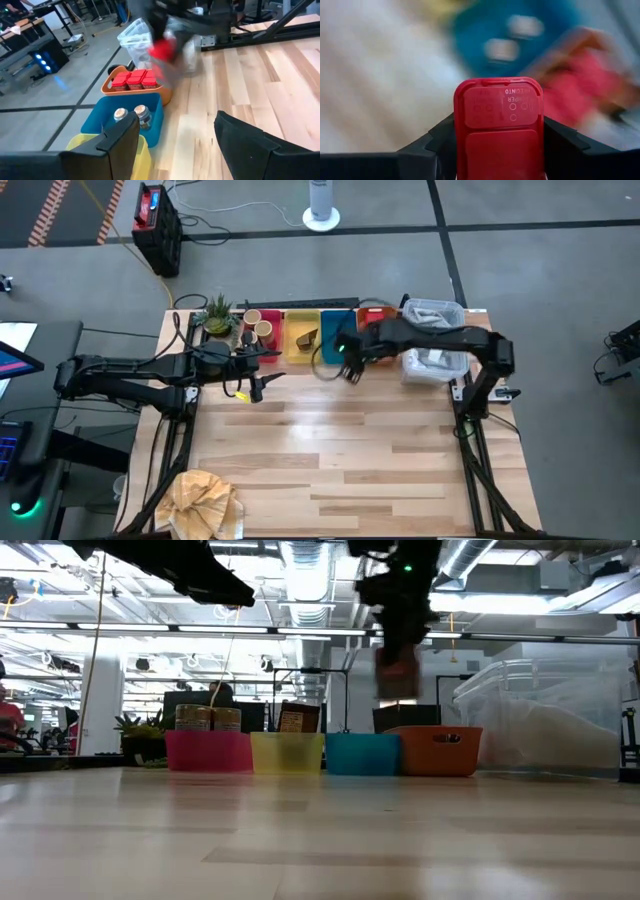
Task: Sort spices by type
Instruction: Put the red spice can into the orange bin
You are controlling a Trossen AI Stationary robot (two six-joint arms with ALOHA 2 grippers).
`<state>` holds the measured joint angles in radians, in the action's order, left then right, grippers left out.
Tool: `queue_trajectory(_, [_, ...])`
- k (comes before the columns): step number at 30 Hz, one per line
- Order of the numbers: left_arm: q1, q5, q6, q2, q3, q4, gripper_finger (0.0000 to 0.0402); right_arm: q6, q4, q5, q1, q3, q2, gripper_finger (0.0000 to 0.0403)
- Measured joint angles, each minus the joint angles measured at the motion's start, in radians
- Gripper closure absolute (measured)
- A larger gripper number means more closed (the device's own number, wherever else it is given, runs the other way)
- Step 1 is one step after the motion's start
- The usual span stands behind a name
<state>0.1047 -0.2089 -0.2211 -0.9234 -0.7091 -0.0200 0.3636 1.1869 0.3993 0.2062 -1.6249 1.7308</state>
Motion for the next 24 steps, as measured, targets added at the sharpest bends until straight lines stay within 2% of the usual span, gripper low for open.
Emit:
queue_trajectory(3, [0.000, 0.000, 0.000, 0.000, 0.000, 0.000, 0.0157, 0.085, 0.043, 0.127, 0.060, 0.000, -0.024, 0.0164])
queue_trajectory(5, [0.000, 0.000, 0.000, 0.000, 0.000, 0.000, 0.0157, 0.105, 0.055, 0.172, 0.095, 0.000, -0.025, 0.0164])
queue_trajectory(13, [0.000, 0.000, 0.000, 0.000, 0.000, -0.004, 0.0157, 0.009, 0.020, 0.175, 0.180, 0.002, 0.058, 0.0164])
queue_trajectory(24, [0.000, -0.011, -0.003, 0.000, 0.000, -0.033, 0.0157, 0.054, 0.040, 0.205, 0.270, 0.002, 0.057, 0.0164])
